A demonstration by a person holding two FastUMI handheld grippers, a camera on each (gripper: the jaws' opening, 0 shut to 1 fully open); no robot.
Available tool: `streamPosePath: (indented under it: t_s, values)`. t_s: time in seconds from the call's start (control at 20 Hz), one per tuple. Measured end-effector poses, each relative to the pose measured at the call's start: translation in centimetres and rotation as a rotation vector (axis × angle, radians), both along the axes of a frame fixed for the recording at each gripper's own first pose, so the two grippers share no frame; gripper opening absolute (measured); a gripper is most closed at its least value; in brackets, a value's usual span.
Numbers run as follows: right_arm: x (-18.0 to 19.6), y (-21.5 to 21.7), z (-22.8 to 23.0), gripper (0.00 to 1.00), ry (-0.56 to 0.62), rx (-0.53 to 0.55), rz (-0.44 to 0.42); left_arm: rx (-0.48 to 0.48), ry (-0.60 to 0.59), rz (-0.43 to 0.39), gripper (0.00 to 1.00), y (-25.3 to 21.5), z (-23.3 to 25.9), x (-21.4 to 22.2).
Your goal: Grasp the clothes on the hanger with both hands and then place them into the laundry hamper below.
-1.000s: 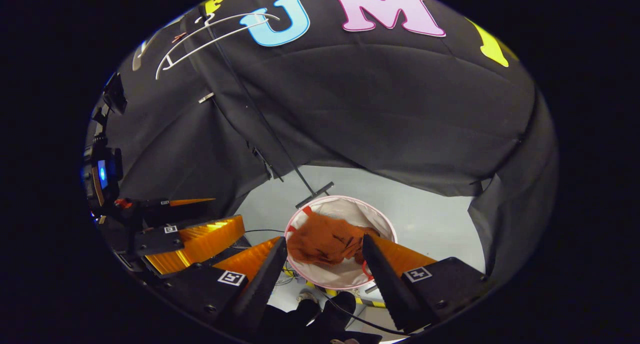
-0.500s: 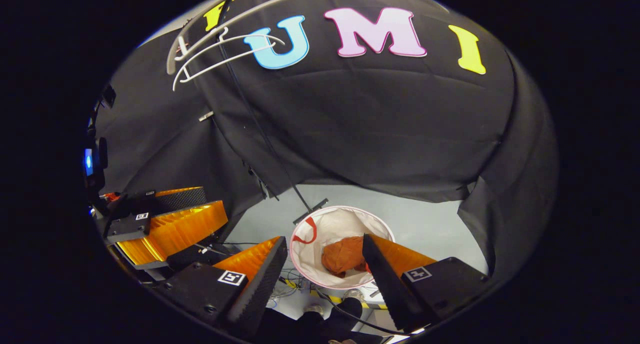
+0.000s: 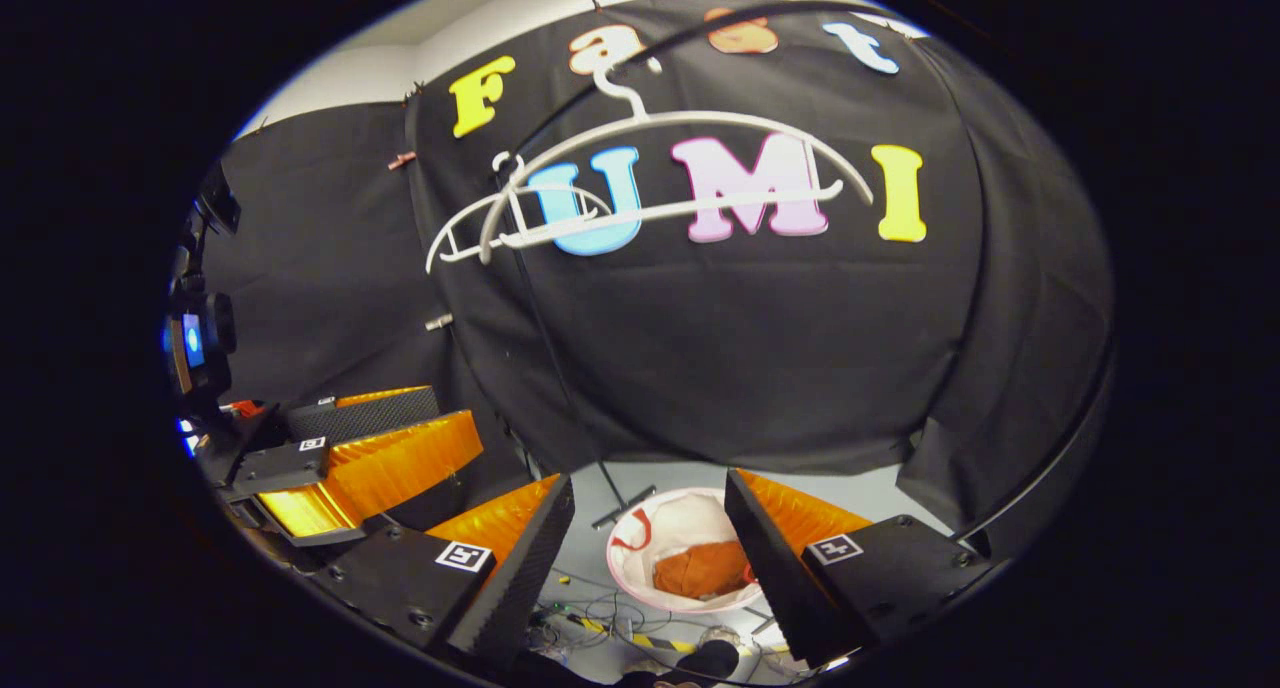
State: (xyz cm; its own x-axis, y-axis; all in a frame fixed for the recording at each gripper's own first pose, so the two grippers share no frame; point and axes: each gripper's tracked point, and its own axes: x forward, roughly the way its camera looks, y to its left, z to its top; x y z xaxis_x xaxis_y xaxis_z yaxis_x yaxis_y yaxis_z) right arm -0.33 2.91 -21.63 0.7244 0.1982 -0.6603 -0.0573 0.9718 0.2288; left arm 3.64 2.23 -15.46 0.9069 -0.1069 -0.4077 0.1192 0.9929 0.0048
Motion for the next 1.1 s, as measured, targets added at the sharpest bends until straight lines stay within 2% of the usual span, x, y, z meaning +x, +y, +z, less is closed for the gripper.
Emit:
streamPosePath:
  t_s: [0.05, 0.2, 0.25, 0.3, 0.4, 0.6, 0.7, 0.75, 0.8, 0.85, 0.9, 1.0, 1.05, 1.1]
  values:
    - [-0.3, 0.1, 1.4, 0.99, -0.026, 0.002, -0.008, 0.017, -0.032, -0.015, 0.99, -0.1, 1.2, -0.3]
    - [-0.1, 0.3, 6.0, 0.98, -0.12, 0.001, -0.023, 0.067, -0.114, -0.036, 0.92, 0.3, 4.9, -1.5]
    - [0.1, 0.5, 7.5, 0.98, -0.159, 0.001, -0.022, 0.08, -0.148, -0.037, 0.95, 0.5, 6.3, -1.9]
    - [0.4, 0.7, 9.2, 0.98, -0.203, -0.001, -0.022, 0.083, -0.179, -0.043, 0.92, 0.5, 7.6, -2.2]
    - [1.2, 0.7, 12.2, 0.98, -0.299, -0.015, -0.031, 0.077, -0.23, -0.055, 0.92, 0.3, 9.8, -2.5]
    - [2.2, 1.0, 17.0, 0.98, -0.447, -0.015, -0.037, 0.092, -0.355, -0.026, 0.92, 0.9, 14.6, -2.7]
    - [2.4, 1.0, 18.7, 0.98, -0.505, -0.013, -0.04, 0.142, -0.423, -0.003, 0.92, 1.0, 16.8, -2.8]
    - [2.5, 1.0, 19.5, 0.95, -0.526, -0.013, -0.041, 0.164, -0.458, -0.001, 0.92, 0.8, 17.7, -3.0]
    - [2.6, 1.2, 19.9, 0.98, -0.542, -0.013, -0.041, 0.178, -0.488, -0.006, 0.92, 0.2, 18.5, -3.1]
    - [2.7, 1.3, 20.4, 1.0, -0.56, -0.012, -0.039, 0.187, -0.51, -0.009, 0.98, -0.2, 19.0, -3.1]
    - [2.9, 1.5, 20.8, 1.0, -0.576, -0.011, -0.038, 0.192, -0.529, -0.008, 0.94, -0.5, 19.4, -3.0]
    - [3.0, 1.7, 21.7, 0.97, -0.613, -0.012, -0.038, 0.193, -0.555, -0.003, 0.99, -0.5, 20.0, -2.9]
    - [2.9, 1.7, 22.2, 0.98, -0.632, -0.016, -0.041, 0.195, -0.558, -0.005, 0.96, -0.7, 19.9, -2.8]
    - [2.9, 1.6, 22.7, 0.98, -0.646, -0.023, -0.045, 0.196, -0.554, -0.009, 0.99, -0.8, 19.9, -2.7]
